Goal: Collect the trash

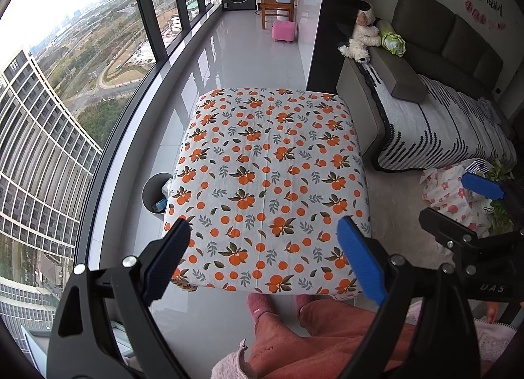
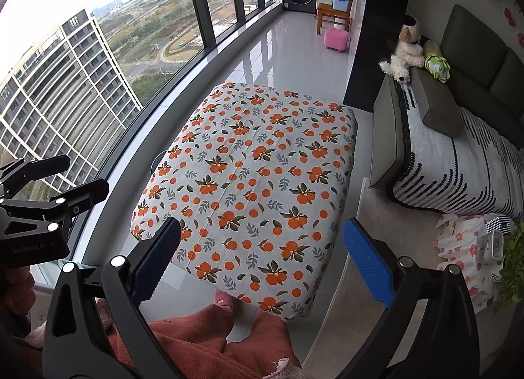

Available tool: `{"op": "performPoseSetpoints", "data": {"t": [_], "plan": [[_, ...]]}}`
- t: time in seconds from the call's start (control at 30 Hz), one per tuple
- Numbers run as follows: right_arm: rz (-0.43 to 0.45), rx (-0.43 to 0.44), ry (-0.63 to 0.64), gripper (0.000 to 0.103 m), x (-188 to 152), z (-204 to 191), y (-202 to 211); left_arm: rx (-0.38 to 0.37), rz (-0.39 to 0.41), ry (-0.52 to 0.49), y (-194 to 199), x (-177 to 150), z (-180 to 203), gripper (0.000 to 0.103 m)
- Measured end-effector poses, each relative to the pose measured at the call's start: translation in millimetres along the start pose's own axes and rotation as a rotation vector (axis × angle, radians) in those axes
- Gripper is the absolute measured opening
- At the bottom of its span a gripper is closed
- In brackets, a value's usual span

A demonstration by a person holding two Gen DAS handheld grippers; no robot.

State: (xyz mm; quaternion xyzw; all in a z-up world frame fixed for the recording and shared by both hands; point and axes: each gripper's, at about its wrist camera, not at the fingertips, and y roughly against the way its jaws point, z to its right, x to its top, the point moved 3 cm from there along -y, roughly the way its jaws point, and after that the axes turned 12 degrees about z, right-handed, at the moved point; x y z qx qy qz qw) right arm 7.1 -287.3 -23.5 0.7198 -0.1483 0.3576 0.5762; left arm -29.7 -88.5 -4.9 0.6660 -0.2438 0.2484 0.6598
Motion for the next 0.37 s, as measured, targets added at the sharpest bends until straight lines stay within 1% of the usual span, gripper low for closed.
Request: {"op": "performPoseSetpoints", "data": {"t": [0.07, 0.17, 0.23, 0.37], "plan": [[0.000, 0.000, -0.001, 0.096, 0.2, 0.2, -0.1, -0.014, -0.002, 0.005, 0.1, 0.4, 0.0, 0.091], [0.001, 0.001, 0.001, 0.096, 0.2, 0.2, -0.1, -0.011, -0.013, 0.007, -0.2, 1.8, 1.7, 0.091], [0.002, 0.000, 0.000, 0.096, 0.1, 0.5, -0.4, 0.012, -0.005, -0.007, 1.1, 1.8, 2.8, 0.091], [0.002, 0.000, 0.000, 0.096, -0.3, 0.0, -0.2, 0.007, -0.012, -0.013, 0.0, 1.0, 4.0, 0.091]]}}
